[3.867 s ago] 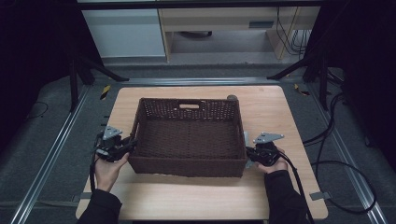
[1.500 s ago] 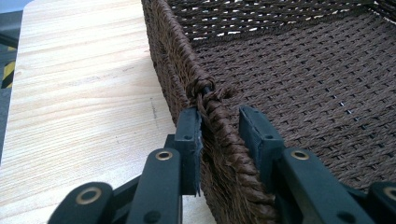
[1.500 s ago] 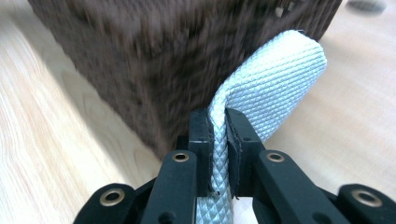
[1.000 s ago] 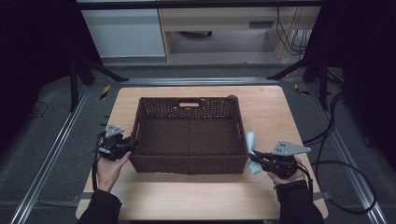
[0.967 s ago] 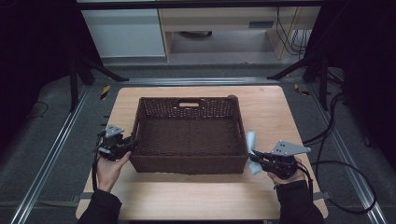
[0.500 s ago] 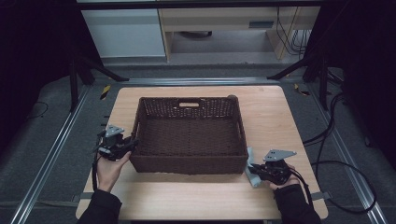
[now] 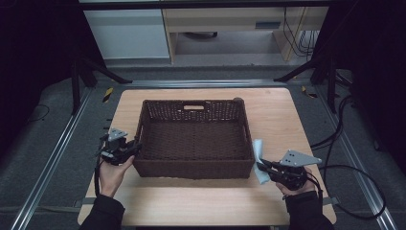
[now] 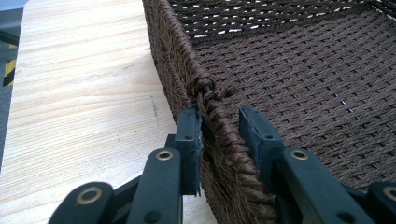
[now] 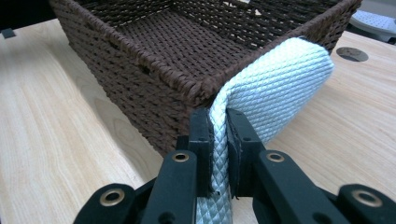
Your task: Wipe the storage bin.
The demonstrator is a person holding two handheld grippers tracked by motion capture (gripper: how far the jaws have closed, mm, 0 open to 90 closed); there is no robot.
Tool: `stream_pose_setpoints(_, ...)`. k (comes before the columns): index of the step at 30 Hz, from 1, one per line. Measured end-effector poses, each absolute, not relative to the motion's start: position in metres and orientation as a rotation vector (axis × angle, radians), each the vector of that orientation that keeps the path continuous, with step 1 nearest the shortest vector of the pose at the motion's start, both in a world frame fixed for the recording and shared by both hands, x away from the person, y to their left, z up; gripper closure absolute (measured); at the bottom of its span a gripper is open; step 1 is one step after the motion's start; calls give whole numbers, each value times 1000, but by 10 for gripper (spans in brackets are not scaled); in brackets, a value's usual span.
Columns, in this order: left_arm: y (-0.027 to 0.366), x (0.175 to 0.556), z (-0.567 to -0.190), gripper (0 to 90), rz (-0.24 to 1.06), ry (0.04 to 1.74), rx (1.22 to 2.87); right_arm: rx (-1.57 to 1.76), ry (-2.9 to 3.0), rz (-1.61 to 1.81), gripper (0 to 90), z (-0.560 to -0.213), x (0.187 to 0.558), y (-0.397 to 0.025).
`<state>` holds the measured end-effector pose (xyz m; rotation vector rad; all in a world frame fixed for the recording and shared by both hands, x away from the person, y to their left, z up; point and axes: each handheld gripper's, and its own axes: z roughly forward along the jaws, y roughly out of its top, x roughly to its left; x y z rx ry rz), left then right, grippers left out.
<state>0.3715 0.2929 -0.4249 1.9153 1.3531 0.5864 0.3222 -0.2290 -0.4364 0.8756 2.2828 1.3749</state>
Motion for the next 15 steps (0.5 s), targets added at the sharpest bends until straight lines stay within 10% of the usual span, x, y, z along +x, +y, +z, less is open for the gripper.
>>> stream_pose_setpoints(15,293,371,-425,689,583,1355,1914,991,2476,1177,822,-476,323,-216)
